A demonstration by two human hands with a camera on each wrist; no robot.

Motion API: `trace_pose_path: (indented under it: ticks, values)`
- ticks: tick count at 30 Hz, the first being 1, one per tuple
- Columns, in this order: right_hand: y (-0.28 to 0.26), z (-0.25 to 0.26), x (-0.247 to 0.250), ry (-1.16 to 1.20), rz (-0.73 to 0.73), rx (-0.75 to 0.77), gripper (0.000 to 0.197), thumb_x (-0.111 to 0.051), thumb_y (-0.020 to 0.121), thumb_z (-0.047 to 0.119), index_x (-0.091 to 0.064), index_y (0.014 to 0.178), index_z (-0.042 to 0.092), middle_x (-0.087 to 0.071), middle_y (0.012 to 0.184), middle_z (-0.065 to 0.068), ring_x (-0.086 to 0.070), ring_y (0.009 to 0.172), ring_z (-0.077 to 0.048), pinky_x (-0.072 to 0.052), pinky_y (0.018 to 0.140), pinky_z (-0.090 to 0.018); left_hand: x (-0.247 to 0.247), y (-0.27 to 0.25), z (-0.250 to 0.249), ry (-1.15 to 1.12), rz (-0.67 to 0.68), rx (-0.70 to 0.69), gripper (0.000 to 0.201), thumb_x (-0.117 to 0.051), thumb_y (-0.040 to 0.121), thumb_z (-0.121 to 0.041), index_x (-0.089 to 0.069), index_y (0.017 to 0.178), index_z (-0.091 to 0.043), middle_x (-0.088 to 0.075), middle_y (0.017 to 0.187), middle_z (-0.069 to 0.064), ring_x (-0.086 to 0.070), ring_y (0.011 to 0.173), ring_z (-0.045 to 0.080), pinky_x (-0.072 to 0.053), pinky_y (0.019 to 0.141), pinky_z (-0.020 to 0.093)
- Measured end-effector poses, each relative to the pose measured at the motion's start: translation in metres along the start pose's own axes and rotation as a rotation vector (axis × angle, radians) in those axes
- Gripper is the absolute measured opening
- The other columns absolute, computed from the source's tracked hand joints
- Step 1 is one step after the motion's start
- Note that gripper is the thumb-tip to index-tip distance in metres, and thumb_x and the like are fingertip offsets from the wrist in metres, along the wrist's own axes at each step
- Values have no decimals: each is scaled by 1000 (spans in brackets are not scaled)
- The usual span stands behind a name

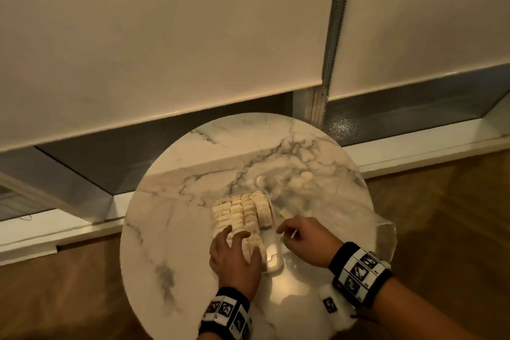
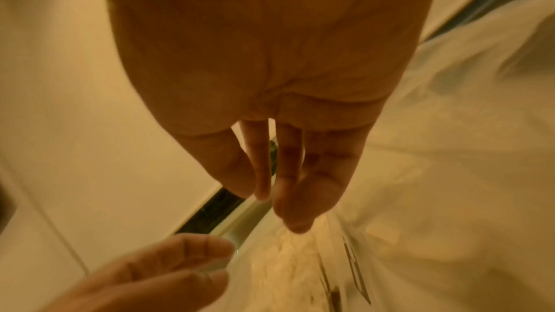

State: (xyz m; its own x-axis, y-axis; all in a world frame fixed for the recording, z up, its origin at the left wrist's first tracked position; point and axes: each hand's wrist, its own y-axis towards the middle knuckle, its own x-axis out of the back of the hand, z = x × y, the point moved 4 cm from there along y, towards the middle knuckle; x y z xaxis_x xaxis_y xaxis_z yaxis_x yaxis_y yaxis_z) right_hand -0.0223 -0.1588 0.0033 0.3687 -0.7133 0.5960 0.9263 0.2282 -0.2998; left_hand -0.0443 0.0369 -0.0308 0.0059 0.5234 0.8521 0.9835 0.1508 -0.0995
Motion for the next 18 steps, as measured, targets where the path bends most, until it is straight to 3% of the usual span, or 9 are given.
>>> trace_pose_path:
  ticks: [4, 6, 9, 11, 13, 16, 18]
  values:
    - [-26, -17, 25, 72, 82, -77, 32, -50, 82, 8, -71, 92, 30, -69, 91, 10, -64, 83, -6, -52, 73, -17, -15, -6, -46, -164, 114, -225, 16, -67, 83, -29, -67, 99, -34, -44, 123, -14, -36, 124, 17, -28, 105, 29]
    - [-38, -32, 36, 23, 102, -131, 30, -53, 82, 8, -69, 83, 33, -69, 88, 11, -63, 86, -6, -51, 77, -18, -24, -12, -70, -201, 233, -315, 16, -66, 86, -26, -64, 95, -39, -41, 122, -17, -36, 122, 10, -28, 107, 25]
    - [-56, -58, 49, 6, 102, -239, 29, -53, 80, 6, -67, 71, 30, -66, 80, 13, -61, 83, -7, -46, 71, -15, -37, -24, -105, -203, 393, -431, 22, -64, 87, -28, -60, 94, -49, -37, 129, -18, -35, 127, 9, -26, 105, 18]
    - [-68, -76, 53, -14, 83, -327, 29, -51, 81, 6, -64, 67, 28, -67, 83, 9, -61, 85, -10, -46, 72, -17, -42, -32, -124, -171, 447, -475, 23, -62, 88, -34, -59, 99, -53, -30, 138, -19, -32, 134, 13, -27, 109, 21]
    - [-79, -94, 57, -41, 10, -422, 26, -50, 84, 10, -61, 70, 29, -65, 92, 4, -60, 90, -14, -49, 77, -23, -48, -39, -141, -69, 505, -491, 29, -59, 89, -40, -57, 113, -57, -16, 153, -12, -17, 144, 18, -21, 118, 30]
    - [-87, -117, 58, -44, -153, -488, 24, -48, 87, 11, -62, 85, 29, -63, 103, 3, -60, 97, -15, -52, 84, -26, -55, -45, -155, 204, 563, -446, 51, -51, 91, -47, -35, 137, -60, 22, 160, 0, 15, 147, 33, -6, 120, 46]
    - [-85, -123, 51, -14, -231, -444, 34, -47, 88, 5, -65, 106, 28, -60, 119, 4, -56, 112, -14, -47, 97, -24, -59, -42, -158, 327, 559, -403, 56, -47, 92, -50, -24, 142, -59, 31, 157, 6, 21, 144, 41, -7, 119, 51]
